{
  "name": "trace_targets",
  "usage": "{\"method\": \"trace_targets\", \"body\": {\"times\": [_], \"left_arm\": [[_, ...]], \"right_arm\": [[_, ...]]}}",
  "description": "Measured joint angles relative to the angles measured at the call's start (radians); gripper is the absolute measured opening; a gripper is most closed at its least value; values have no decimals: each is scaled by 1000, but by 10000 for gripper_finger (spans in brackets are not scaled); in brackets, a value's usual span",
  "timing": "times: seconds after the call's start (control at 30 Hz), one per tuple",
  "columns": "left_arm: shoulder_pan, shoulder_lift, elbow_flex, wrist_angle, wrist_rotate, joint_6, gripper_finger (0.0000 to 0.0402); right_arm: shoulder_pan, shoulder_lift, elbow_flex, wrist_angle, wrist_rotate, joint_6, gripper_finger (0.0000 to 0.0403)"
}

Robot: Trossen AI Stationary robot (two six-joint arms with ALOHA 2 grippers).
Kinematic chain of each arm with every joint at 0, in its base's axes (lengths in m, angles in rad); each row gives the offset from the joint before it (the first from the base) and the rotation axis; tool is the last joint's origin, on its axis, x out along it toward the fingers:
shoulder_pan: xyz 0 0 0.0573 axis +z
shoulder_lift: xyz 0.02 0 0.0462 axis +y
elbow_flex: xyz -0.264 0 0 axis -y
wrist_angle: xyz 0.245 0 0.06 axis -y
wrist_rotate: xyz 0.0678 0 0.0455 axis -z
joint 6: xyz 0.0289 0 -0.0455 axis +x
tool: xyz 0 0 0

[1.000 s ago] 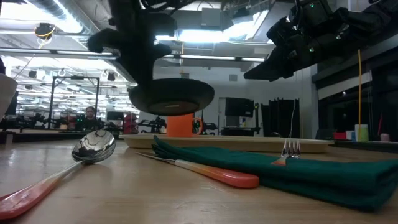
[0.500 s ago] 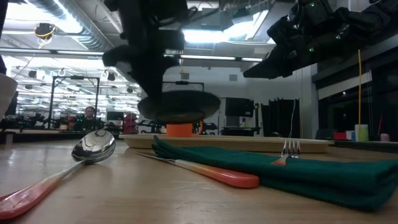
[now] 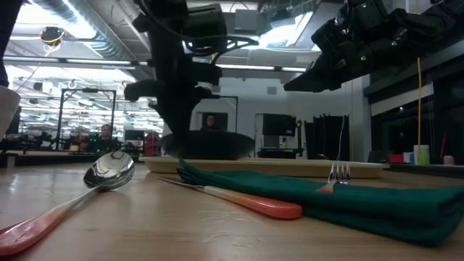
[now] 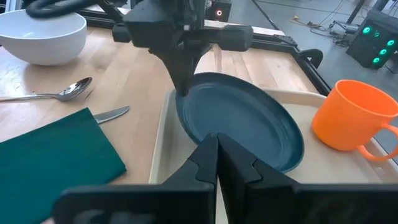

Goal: Set up tray
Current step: Put the blue-green plate on the gray tray

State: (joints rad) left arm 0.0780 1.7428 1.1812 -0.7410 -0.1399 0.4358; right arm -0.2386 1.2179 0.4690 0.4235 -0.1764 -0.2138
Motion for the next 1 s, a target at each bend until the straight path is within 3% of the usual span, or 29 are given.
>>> {"method": "trace_targets", "body": {"times": [0.7,1.0], "left_arm": [[56,57,2,27,76,27,3],[55,57,2,24,106,-3,31]], "right_arm": [[0,0,0,0,-1,3,11],[0,0,0,0,-1,3,11]]}}
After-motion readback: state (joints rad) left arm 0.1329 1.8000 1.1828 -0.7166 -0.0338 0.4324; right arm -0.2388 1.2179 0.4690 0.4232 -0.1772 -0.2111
